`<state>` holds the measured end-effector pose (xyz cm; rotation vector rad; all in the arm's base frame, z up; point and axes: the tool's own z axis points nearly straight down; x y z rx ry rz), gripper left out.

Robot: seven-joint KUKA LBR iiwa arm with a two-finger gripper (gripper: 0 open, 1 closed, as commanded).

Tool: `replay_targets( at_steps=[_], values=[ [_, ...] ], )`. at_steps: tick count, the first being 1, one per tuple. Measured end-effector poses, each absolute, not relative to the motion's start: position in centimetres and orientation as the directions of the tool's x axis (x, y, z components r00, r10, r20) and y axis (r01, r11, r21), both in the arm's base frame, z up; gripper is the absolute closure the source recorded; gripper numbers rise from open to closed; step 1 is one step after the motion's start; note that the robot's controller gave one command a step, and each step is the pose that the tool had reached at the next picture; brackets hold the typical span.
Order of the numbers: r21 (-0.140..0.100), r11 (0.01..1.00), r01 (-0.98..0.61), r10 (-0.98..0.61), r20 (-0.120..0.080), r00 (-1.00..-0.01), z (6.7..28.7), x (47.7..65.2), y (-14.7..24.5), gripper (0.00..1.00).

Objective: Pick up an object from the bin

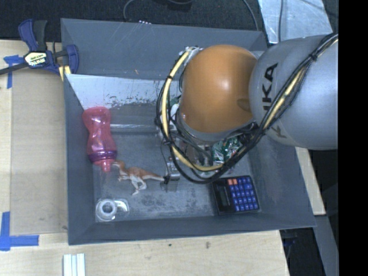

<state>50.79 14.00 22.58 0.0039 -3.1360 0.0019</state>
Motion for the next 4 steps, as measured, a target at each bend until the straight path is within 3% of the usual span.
replay_targets(
  at_steps=[1, 2, 3, 4],
  values=[
    [0.001, 1.0, 0.0, 0.0, -0.003, -1.0, 23.0, 51.0, 13.9, 0.0],
    [0.004, 1.0, -0.009, -0.009, -0.013, -1.0, 21.7, 52.2, 14.2, 0.0],
    [0.003, 1.0, 0.002, 0.002, -0.008, -1.0, 12.9, 55.1, 14.6, 0.0],
    [0.001, 1.0, 0.029, 0.029, -0.001, -1.0, 10.9, 55.9, 15.3, 0.0]
  ],
)
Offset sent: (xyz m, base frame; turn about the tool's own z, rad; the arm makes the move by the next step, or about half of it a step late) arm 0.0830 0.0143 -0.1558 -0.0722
